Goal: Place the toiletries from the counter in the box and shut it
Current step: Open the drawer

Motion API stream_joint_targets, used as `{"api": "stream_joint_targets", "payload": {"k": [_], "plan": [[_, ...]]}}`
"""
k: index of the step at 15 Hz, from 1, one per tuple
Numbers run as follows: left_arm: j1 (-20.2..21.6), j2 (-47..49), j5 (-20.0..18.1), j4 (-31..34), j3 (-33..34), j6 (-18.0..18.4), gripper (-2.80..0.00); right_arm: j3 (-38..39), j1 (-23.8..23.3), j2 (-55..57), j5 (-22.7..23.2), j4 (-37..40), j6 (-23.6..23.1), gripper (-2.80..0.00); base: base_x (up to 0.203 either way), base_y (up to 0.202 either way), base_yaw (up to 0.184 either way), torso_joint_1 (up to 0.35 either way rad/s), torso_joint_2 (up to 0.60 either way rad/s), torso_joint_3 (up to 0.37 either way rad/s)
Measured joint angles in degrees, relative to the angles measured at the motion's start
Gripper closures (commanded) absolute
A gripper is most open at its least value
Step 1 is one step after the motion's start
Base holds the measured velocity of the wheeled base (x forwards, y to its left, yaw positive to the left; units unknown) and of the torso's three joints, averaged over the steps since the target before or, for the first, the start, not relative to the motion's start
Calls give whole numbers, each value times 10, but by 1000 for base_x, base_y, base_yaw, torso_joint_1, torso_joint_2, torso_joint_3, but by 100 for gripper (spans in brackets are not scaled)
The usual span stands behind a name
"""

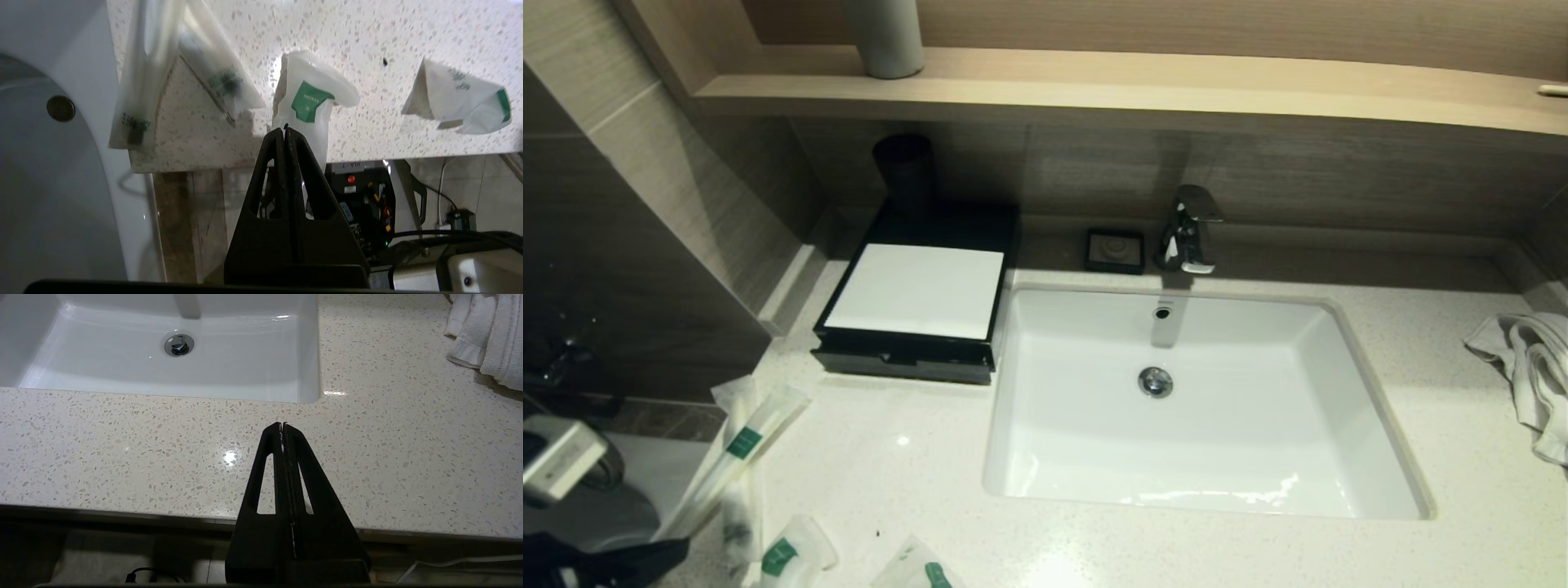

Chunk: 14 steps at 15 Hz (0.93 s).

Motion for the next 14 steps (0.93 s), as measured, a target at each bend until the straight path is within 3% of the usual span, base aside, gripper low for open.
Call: {"api": "stream_joint_targets", "payload": {"k": [5,14], "plan": [[-28,28,-3,-1,32,-1,0,0,0,0,0,0,0,0,0,0,0,0,0,0],[-71,80,3,-4,30,2,0,0,0,0,0,0,0,0,0,0,0,0,0,0]]}}
